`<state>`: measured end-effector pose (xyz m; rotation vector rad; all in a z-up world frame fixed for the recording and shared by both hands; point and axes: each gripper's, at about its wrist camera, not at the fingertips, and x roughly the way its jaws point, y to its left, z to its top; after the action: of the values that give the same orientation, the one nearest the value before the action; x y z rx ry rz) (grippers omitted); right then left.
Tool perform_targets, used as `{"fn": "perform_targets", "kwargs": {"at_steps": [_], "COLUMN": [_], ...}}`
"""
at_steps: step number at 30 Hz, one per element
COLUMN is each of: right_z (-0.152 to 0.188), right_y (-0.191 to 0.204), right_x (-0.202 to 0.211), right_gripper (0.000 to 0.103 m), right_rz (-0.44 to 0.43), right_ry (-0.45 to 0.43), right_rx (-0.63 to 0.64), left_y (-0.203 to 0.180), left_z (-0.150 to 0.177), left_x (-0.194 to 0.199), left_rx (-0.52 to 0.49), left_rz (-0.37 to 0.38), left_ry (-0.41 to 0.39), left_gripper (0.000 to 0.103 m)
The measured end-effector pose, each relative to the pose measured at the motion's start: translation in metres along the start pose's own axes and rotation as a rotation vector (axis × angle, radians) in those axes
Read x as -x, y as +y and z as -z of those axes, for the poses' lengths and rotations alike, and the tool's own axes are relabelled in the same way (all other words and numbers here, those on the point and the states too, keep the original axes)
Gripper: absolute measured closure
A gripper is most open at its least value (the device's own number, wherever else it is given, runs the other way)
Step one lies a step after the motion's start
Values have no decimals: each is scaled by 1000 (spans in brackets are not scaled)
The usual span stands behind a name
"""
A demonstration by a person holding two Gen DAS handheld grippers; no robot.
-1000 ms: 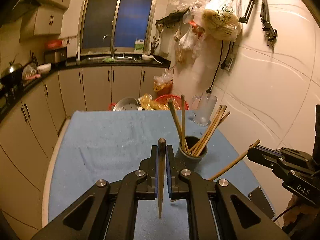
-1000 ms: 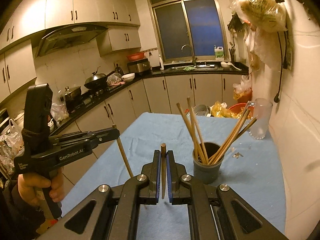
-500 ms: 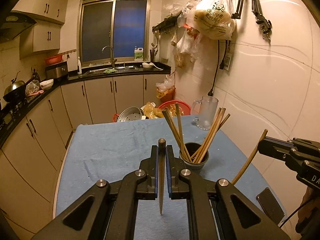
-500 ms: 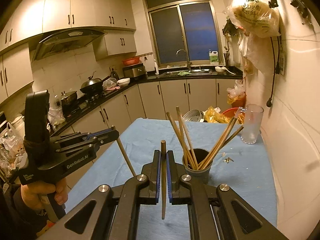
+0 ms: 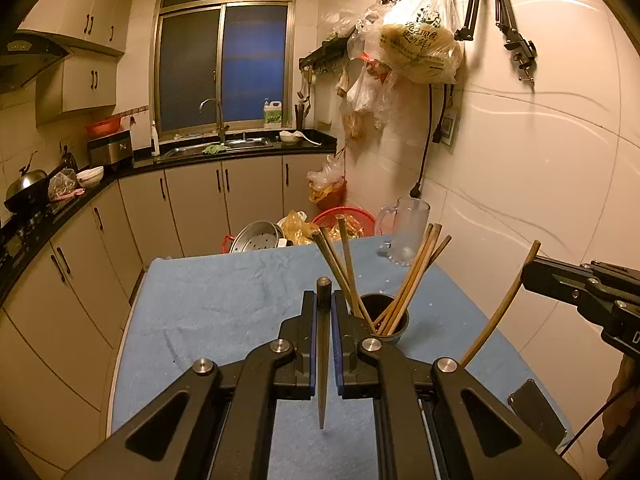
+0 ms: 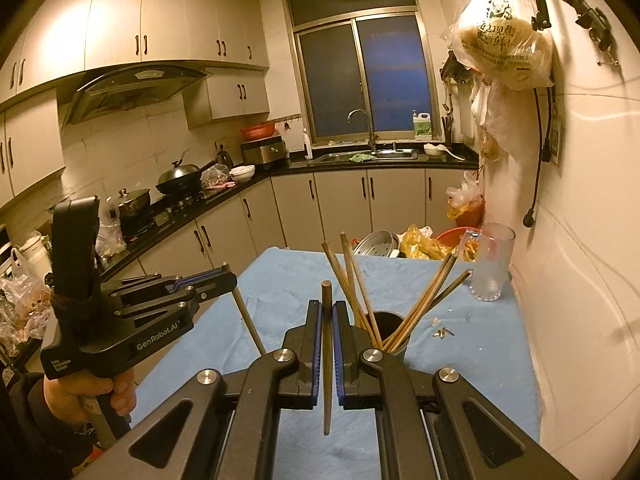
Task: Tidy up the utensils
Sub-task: 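Raise both held chopsticks upright and carry them above the black cup, then lower both held chopsticks down into the black cup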
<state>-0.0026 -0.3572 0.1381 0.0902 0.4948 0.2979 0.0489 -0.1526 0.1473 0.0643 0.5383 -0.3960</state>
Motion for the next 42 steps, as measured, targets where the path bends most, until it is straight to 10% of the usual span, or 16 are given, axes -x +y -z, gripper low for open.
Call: {"fn": "perform_targets", "kwargs": {"at_steps": [42], "right_z": [-78], "right_y": [-45], "right_x": [11], "right_gripper": [97], "right_rz": [92], "right_ry": [-130], "right_rx": [0], "left_y": [-33], "left_z": [-100], "left_x": [-44], "left_rx": [72], "left_rz": [86], "left_ry": [-109], "left_gripper": [96]}}
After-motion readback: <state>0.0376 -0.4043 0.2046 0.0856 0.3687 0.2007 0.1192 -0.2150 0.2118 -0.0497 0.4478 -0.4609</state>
